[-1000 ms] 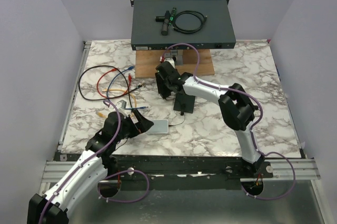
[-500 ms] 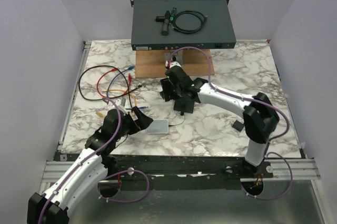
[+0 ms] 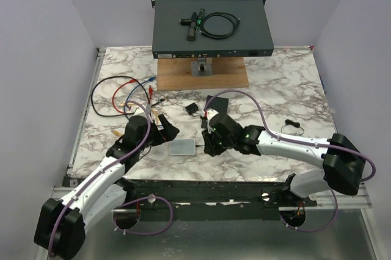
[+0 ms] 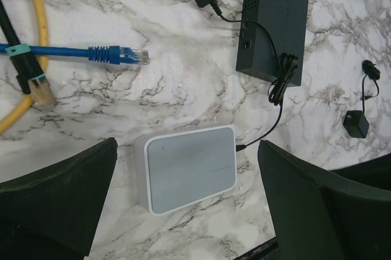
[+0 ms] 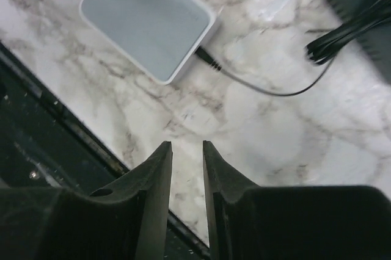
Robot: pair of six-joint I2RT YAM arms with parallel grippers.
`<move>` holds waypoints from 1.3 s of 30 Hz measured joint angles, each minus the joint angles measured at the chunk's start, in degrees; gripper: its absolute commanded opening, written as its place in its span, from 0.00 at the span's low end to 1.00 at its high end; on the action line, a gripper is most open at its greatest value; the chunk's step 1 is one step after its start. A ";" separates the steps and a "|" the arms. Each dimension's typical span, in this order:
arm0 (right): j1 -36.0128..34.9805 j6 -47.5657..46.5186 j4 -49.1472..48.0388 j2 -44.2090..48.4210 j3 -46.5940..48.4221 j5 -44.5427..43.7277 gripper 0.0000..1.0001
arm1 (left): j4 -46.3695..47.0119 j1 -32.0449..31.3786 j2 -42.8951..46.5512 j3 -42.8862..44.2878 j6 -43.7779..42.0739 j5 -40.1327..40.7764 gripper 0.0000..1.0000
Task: Insert the plug into the switch port
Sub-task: Move the switch port to the center of the board.
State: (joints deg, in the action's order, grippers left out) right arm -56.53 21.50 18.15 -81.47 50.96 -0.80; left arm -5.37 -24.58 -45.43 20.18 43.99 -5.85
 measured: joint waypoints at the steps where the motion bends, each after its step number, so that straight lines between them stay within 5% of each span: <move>1: -0.85 0.52 -1.31 0.63 -1.79 0.74 0.21 | 0.70 0.07 -0.94 0.04 -0.22 -0.37 0.92; 5: -3.41 2.95 -6.69 0.98 -6.69 2.84 0.01 | 5.25 0.22 -6.64 1.16 -1.38 -4.02 0.85; 22: -6.60 11.06 -25.22 -6.19 -11.17 3.87 0.01 | 13.90 0.26 -22.80 3.80 -2.62 -12.63 0.62; 39: -6.88 15.02 -29.35 -12.79 -10.88 -0.35 0.01 | 14.25 1.73 -26.91 3.72 -2.43 -12.94 0.49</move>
State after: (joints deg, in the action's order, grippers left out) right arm -63.42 36.51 -11.20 -94.26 40.07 -1.15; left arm 8.88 -22.85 -72.34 23.90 41.56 -18.79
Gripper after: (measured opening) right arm 0.009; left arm 0.522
